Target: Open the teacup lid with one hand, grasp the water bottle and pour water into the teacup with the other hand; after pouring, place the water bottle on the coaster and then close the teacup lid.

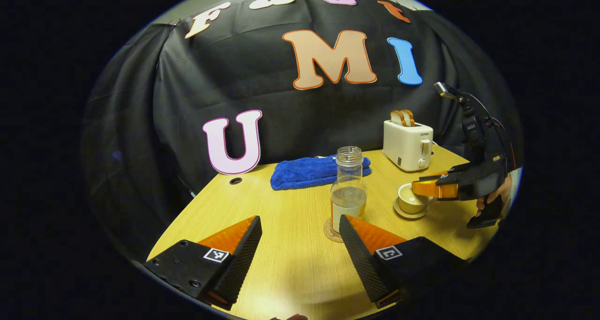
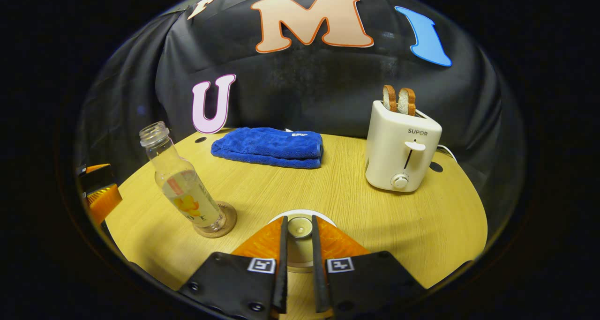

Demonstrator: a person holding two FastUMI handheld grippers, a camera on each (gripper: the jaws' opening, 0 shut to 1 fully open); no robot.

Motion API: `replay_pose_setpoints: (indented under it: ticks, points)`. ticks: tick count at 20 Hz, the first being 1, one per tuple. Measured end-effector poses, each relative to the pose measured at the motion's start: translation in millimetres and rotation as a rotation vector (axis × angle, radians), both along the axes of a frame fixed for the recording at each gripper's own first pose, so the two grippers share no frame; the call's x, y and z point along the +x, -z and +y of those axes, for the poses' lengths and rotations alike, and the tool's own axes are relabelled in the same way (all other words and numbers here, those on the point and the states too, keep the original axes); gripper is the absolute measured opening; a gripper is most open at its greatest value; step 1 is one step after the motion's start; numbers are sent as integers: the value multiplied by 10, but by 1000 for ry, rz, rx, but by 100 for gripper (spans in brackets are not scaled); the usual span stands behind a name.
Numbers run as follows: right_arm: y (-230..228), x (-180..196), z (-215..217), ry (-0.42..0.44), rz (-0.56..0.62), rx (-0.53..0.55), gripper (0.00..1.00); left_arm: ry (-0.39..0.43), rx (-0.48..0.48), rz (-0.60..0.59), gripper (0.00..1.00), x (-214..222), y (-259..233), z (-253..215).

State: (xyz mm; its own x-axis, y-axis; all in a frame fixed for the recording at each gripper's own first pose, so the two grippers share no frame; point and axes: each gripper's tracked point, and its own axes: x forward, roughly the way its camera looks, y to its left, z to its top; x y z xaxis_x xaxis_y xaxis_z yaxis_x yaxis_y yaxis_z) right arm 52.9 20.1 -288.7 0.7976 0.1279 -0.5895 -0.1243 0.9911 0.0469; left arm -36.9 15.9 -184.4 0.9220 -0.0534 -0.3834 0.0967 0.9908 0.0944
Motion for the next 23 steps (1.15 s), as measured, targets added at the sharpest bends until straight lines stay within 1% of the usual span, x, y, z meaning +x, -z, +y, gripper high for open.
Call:
replay_pose_setpoints:
  ticks: [1,2,3,5,7,8,11,13,14,15,16,17,18,19,20,21,23]
  points:
    - [7,5,11,-1,3,7,31,-1,-5,-5,97,15,-10,7]
    - [-16,-25,30,-2,10,24,33,-1,-14,-9,97,34,-33,13]
    - [-75,-30,52,-2,1,45,53,0,-22,-12,97,57,-43,18]
    - [-302,-14,11,18,-53,51,94,2,-42,-20,97,101,-86,24]
    - [-527,-33,-23,31,-105,38,100,6,-59,-44,97,176,-178,26]
    - [-681,-54,-24,33,-134,35,99,7,-68,-55,97,214,-230,23]
    - [-1149,-111,-26,42,-217,55,100,-1,-76,-95,96,361,-442,45]
    - [-1459,-139,-126,73,-287,52,97,6,-90,-134,97,423,-649,27]
    - [-1622,-178,-181,93,-327,47,98,13,-89,-157,97,462,-756,16]
    - [-1755,-207,-232,111,-362,35,97,23,-82,-179,97,520,-862,-1]
    - [-1837,-265,-280,124,-387,18,97,31,-72,-203,100,549,-961,-3]
    - [-1901,-318,-304,128,-409,1,97,39,-69,-221,96,576,-1040,-21]
    - [-1948,-371,-329,131,-425,-17,97,43,-74,-230,96,586,-1101,-37]
    - [-1987,-426,-344,133,-439,-30,98,46,-88,-236,100,590,-1145,-70]
    - [-2016,-478,-369,141,-452,-40,96,47,-104,-242,96,595,-1177,-92]
    - [-2042,-520,-409,155,-462,-45,100,47,-111,-248,96,599,-1205,-98]
    - [-2067,-567,-464,173,-474,-47,99,50,-112,-250,96,603,-1225,-111]
